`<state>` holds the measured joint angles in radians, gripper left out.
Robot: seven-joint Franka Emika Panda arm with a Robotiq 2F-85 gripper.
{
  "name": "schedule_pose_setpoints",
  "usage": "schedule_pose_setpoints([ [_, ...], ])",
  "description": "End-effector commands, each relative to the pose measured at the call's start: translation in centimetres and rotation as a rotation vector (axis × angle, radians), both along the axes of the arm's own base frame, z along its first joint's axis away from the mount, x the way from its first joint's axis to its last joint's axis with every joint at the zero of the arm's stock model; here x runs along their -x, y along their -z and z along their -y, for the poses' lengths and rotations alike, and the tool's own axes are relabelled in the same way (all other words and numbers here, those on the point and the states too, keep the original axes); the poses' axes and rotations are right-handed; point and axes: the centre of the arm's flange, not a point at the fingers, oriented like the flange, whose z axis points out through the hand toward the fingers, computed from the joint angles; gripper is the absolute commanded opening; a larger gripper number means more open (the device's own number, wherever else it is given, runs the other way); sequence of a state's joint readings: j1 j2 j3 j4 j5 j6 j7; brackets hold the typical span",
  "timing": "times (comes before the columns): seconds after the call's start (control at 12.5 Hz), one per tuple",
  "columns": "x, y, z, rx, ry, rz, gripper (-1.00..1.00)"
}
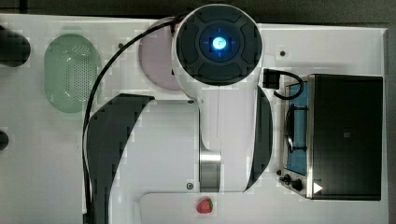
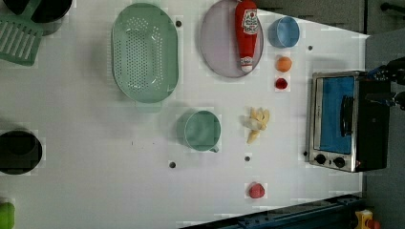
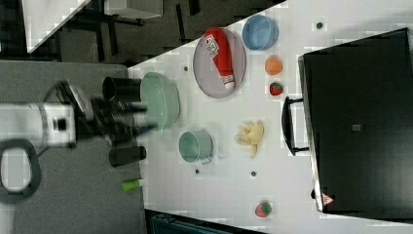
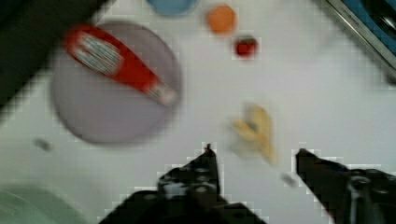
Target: Pick Banana and place it in mug.
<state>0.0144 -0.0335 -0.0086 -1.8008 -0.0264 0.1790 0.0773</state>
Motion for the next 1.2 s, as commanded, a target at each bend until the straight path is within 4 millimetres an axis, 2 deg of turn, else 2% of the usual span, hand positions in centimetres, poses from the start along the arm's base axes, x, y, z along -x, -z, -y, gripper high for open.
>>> schedule_pose_setpoints([
  [0.08,13.9,-7.5,2.4,0.011,0.03,-0.002,0.76],
  [0.16,13.7,-6.7,2.3,0.011,0.03,-0.017,0.98],
  [0.4,12.1,-1.7,2.3,0.011,0.024,-0.04,1.0],
  [0.8,9.1,10.4,2.0,0.01,0.009,0.007,1.0],
  [1.2,8.6,22.3,2.2,0.005,0.005,0.042,1.0],
])
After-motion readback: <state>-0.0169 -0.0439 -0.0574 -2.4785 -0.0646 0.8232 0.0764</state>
